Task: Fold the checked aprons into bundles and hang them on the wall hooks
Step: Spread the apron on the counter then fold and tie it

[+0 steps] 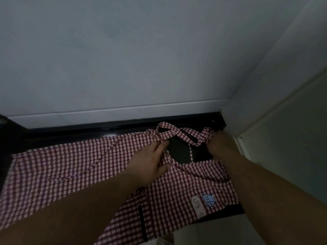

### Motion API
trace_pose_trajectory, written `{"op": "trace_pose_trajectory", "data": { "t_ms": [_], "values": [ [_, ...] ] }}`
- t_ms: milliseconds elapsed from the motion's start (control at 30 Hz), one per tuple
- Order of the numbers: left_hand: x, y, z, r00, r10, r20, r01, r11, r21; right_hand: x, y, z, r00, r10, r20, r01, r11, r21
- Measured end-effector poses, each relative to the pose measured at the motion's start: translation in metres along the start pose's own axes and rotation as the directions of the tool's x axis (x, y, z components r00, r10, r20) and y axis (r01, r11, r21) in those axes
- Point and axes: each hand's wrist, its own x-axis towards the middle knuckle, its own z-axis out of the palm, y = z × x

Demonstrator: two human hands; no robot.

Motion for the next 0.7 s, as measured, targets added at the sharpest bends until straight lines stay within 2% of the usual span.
{"op": "trace_pose_trajectory", "data": {
  "t_ms": [133,233,300,367,400,433,467,500,533,567,633,700],
  "values": [
    [0.011,0.007,0.003,0.995,-0.076,0.063,0.068,0.989,0.133,-0.013,0.002,-0.010,0.990,-0.036,-0.136,0.068,0.967,0.244],
    [0.014,0.013,0.003,0.993,-0.088,0.077,0.075,0.984,0.162,-0.066,-0.006,-0.034,0.914,-0.085,-0.396,0.203,0.942,0.266],
    [0.012,0.013,0.002,0.996,-0.067,0.066,0.061,0.994,0.089,-0.117,-0.010,-0.035,0.861,-0.200,-0.468,0.329,0.920,0.212],
    [0.007,0.013,-0.004,0.995,-0.104,-0.004,0.102,0.983,-0.150,-0.166,-0.011,-0.015,0.822,-0.383,-0.421,0.439,0.898,0.040],
    [0.003,0.013,-0.010,0.980,-0.197,-0.020,0.177,0.919,-0.353,-0.184,-0.007,0.004,0.811,-0.478,-0.336,0.483,0.872,-0.077],
    [-0.002,0.015,-0.016,0.948,-0.317,0.022,0.271,0.772,-0.575,-0.194,0.000,0.025,0.810,-0.547,-0.209,0.515,0.835,-0.192],
    [-0.009,0.017,-0.022,0.908,-0.405,0.110,0.342,0.562,-0.753,-0.203,0.006,0.043,0.822,-0.565,-0.070,0.534,0.808,-0.249],
    [-0.014,0.019,-0.027,0.876,-0.434,0.212,0.390,0.378,-0.840,-0.209,0.014,0.057,0.833,-0.551,0.053,0.545,0.799,-0.255],
    [-0.019,0.021,-0.030,0.867,-0.411,0.282,0.415,0.282,-0.865,-0.211,0.021,0.066,0.841,-0.518,0.158,0.542,0.804,-0.244],
    [-0.023,0.024,-0.031,0.881,-0.355,0.313,0.427,0.313,-0.848,-0.213,0.027,0.071,0.837,-0.499,0.223,0.543,0.807,-0.232],
    [-0.026,0.028,-0.020,0.913,-0.248,0.325,0.408,0.522,-0.749,-0.211,0.032,0.069,0.823,-0.513,0.243,0.560,0.803,-0.204],
    [-0.020,0.028,-0.006,0.934,-0.277,0.224,0.356,0.708,-0.610,-0.209,0.031,0.062,0.802,-0.581,0.140,0.597,0.776,-0.202]
  ]
}}
